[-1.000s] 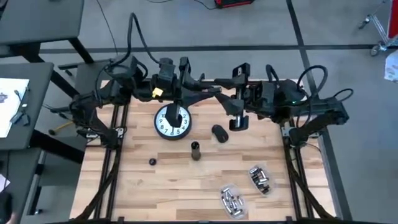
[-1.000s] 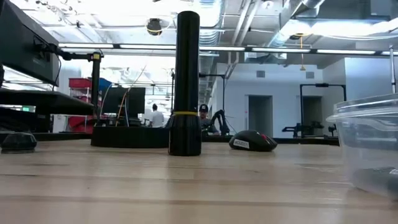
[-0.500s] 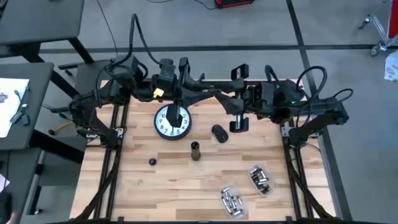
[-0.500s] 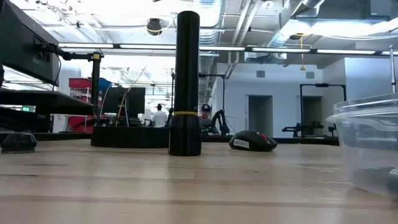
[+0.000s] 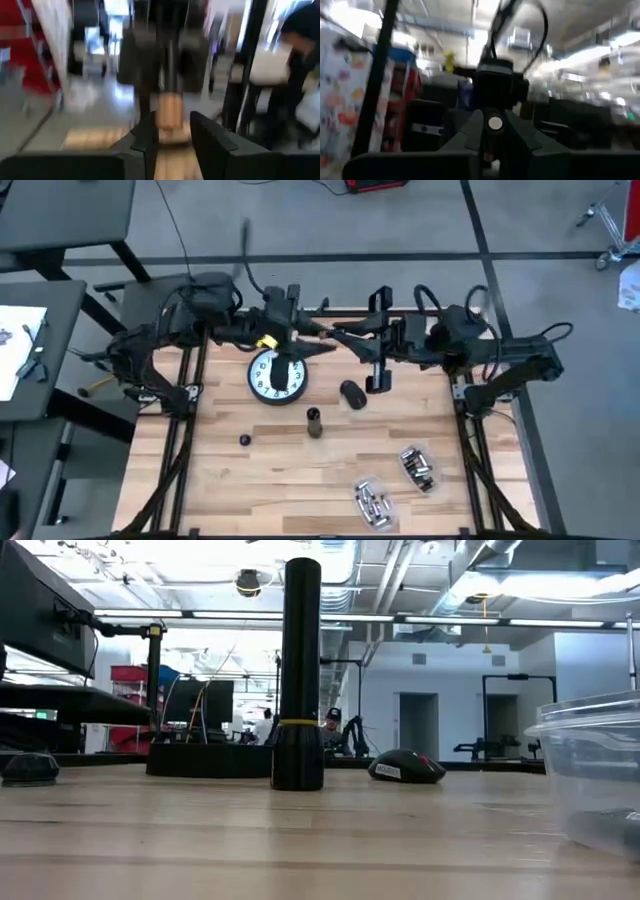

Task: Insert battery
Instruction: Insert the brown battery into the black flashlight battery compartment

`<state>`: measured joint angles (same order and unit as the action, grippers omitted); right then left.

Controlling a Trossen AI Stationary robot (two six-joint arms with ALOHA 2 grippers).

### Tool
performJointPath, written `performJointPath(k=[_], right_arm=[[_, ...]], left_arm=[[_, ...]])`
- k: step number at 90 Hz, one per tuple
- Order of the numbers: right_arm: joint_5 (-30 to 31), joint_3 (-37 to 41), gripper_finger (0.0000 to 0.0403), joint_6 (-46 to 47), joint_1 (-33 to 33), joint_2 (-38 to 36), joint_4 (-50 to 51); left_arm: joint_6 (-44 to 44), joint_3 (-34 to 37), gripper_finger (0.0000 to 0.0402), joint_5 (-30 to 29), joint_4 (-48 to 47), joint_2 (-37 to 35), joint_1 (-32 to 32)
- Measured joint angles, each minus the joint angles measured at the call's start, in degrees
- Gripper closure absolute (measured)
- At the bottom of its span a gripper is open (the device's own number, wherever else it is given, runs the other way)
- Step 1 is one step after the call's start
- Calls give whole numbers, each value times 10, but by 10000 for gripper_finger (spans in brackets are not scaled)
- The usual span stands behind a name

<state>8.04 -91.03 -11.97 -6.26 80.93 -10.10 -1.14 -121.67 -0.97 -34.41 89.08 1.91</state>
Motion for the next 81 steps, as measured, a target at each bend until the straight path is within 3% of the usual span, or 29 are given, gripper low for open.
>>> performJointPath(k=[16, 27, 34, 52, 66, 81], right_arm=[[26, -30, 371, 62, 0, -1, 219], [29, -30, 371, 122, 0, 9, 342], [31, -26, 371, 154, -4, 22, 391], [40, 44, 371, 209, -35, 37, 311], [88, 118, 371, 257, -52, 36, 232], [105, 178, 371, 292, -57, 38, 148]], left_arm=[[61, 0, 306, -31, -254, -52, 0], [123, 0, 305, -41, -382, -76, 13], [139, 0, 305, -79, -447, -88, 30], [150, 0, 305, -230, -482, -116, 130], [162, 34, 305, -278, -476, -155, 188], [161, 157, 304, -294, -401, -216, 207]])
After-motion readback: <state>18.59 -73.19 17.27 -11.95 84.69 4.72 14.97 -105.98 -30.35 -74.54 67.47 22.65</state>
